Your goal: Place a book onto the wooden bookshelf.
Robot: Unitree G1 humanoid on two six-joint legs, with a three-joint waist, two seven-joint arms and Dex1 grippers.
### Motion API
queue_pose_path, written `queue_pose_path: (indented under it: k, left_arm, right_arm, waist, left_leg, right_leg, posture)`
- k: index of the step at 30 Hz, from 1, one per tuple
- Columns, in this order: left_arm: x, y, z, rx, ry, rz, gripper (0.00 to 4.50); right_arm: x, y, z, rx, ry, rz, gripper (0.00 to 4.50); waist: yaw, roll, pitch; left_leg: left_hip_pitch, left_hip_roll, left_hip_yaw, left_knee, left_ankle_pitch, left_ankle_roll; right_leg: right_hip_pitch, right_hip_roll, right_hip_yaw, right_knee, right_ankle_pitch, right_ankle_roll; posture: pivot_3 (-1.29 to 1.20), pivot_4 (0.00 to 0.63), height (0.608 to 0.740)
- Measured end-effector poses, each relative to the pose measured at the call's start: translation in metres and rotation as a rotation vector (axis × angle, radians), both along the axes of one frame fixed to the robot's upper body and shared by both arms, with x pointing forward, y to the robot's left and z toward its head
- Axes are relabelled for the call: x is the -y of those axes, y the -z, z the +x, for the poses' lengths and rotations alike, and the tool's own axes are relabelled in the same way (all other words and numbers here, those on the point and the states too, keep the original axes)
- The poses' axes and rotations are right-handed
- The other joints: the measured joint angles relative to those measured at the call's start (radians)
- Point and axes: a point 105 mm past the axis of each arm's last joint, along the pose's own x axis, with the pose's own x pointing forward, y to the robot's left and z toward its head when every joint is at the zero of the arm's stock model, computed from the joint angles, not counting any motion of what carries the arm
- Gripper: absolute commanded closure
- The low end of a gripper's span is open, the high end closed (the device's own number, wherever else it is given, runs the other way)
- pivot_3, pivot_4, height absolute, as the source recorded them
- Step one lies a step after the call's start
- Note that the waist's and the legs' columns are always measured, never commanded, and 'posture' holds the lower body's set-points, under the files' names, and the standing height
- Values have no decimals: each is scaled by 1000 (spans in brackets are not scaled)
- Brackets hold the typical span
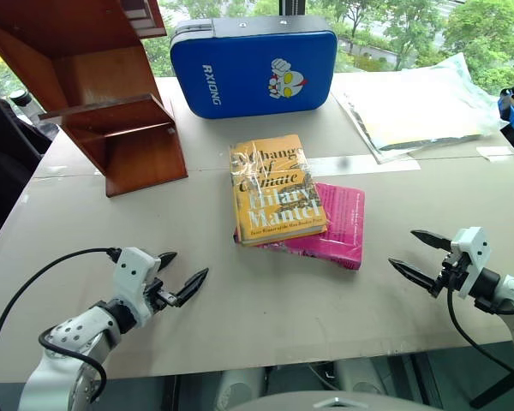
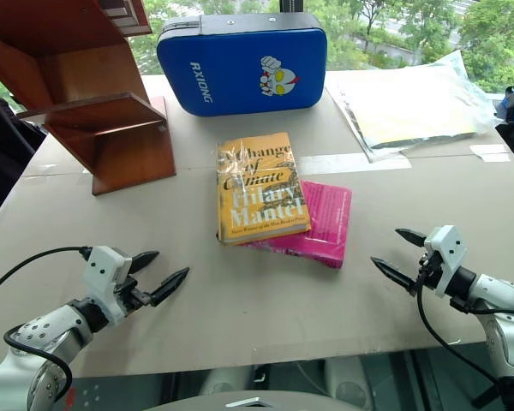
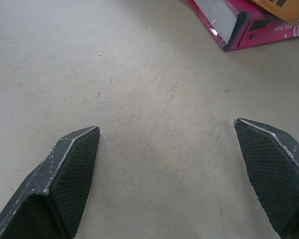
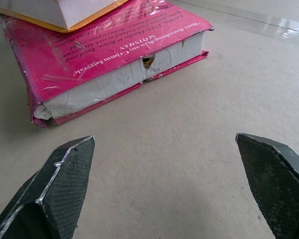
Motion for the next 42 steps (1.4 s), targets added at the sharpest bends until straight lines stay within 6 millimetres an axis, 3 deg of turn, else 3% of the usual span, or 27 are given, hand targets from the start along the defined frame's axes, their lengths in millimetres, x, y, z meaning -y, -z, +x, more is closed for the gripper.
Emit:
queue_pose_path:
  k: [26,30,36,37,42]
  left_arm:
    - [4,-8,3,3,61,-63,41]
    - [2,-18,20,21,47,-133,41]
    - [7,-43,49,-16,23,-389,41]
    - [10,-48,60,-43,36,-473,41]
    - [29,-59,92,-109,109,-552,41]
  right_arm:
    - [1,2,-1,6,-18,2,0]
    - [-2,-7,2,37,-32,25,0]
    - [-21,-34,-5,94,-134,75,0]
    - [-27,-43,-9,98,-169,92,0]
    - [-46,-74,-26,126,-294,117,0]
  waist:
    - [0,0,0]
    - [2,0,0]
    - [4,0,0]
    - [6,0,0]
    - [17,-3,-1]
  left_leg:
    - [0,0,0,0,0,0]
    - [0,-1,0,1,0,0]
    - [1,-1,-1,1,0,0]
    - [1,-2,-1,2,0,0]
    - [1,-5,-1,3,0,0]
  right_leg:
    - [0,0,0,0,0,0]
    - [1,1,-1,0,0,0]
    - [2,1,-1,1,1,0]
    - [2,1,-1,2,1,-1]
    - [3,2,-2,3,1,0]
  posture:
    - [0,150,740]
    - [0,150,740]
    - [0,150,740]
    - [0,150,740]
    - [0,150,740]
